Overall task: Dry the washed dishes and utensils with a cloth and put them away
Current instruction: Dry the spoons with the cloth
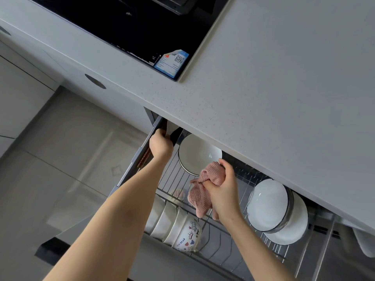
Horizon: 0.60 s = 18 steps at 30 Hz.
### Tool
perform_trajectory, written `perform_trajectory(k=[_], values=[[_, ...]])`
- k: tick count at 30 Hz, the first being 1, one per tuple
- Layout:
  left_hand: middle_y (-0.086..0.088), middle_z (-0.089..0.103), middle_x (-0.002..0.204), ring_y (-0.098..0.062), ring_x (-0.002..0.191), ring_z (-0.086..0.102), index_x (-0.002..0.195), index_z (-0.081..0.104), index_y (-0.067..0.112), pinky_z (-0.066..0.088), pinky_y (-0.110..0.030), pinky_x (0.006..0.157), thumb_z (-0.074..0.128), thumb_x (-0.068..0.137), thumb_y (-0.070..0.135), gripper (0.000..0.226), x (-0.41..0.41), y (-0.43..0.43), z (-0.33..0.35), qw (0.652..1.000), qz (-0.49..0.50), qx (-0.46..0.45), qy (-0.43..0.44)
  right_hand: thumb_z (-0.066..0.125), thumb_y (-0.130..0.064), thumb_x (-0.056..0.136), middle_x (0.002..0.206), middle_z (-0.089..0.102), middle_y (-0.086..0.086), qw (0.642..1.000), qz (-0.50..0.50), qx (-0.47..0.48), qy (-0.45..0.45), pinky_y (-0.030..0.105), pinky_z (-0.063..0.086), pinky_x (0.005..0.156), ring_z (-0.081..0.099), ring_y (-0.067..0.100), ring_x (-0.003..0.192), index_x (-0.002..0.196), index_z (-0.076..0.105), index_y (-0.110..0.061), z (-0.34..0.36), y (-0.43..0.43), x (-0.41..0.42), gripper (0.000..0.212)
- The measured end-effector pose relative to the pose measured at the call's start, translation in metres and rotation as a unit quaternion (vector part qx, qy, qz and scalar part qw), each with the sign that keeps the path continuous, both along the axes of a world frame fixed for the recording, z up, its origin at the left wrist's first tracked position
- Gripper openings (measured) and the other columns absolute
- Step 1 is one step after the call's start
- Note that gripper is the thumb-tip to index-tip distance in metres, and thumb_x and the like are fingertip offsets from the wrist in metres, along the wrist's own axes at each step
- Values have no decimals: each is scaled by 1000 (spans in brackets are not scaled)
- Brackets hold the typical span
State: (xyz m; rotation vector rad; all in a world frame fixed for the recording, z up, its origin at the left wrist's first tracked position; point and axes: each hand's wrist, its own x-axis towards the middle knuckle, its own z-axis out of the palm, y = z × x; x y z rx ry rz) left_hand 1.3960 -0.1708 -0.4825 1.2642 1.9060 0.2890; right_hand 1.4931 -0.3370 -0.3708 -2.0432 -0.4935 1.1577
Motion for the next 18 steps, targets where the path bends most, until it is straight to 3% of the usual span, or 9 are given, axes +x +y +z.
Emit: perform_trajectory(k=[3, 7, 10, 13, 16, 18], values=[[-20, 57, 104, -33, 92, 52, 101, 56, 1, 33, -32, 70, 41, 91, 2, 18, 2, -6, 1, 997, -50, 23, 55, 68, 1, 82, 125, 52, -4, 1000, 2, -1, 9, 33, 50, 94, 53, 14, 114, 133, 44, -25, 4, 4, -2, 62], [-19, 50, 107, -27, 87, 41, 112, 50, 1, 33, -30, 71, 42, 82, -12, 33, -3, -15, 2, 985, -127, 59, 102, 71, -2, 80, 124, 51, -6, 999, 10, -19, 29, 33, 47, 99, 52, 12, 114, 136, 42, -26, 11, 7, -4, 68], [-19, 48, 108, -31, 95, 44, 113, 49, 2, 34, -31, 70, 44, 78, -16, 40, -9, -20, 4, 971, -185, 77, 129, 70, -4, 81, 127, 49, -6, 998, 13, -21, 52, 31, 46, 98, 52, 11, 114, 137, 39, -30, 17, 5, -6, 70], [-19, 47, 110, -32, 99, 45, 118, 48, 3, 37, -31, 70, 47, 78, -16, 45, -19, -24, 5, 963, -219, 75, 141, 70, -11, 84, 126, 52, -8, 997, 20, -12, 76, 31, 50, 94, 56, 7, 109, 137, 36, -34, 25, 0, -9, 67], [-19, 47, 112, -33, 101, 46, 125, 49, 5, 44, -35, 76, 51, 80, -13, 48, -26, -27, 8, 938, -287, 96, 171, 66, -13, 88, 117, 53, -15, 996, 22, -6, 92, 13, 49, 70, 56, -2, 98, 134, 37, -35, 37, -5, -10, 59], [-17, 48, 124, -32, 107, 47, 131, 49, 4, 47, -37, 84, 48, 81, -12, 52, -28, -28, 8, 909, -354, 106, 192, 64, -9, 89, 117, 53, -15, 995, 13, 2, 100, 10, 49, 62, 56, -2, 97, 130, 39, -37, 42, -10, -10, 55]])
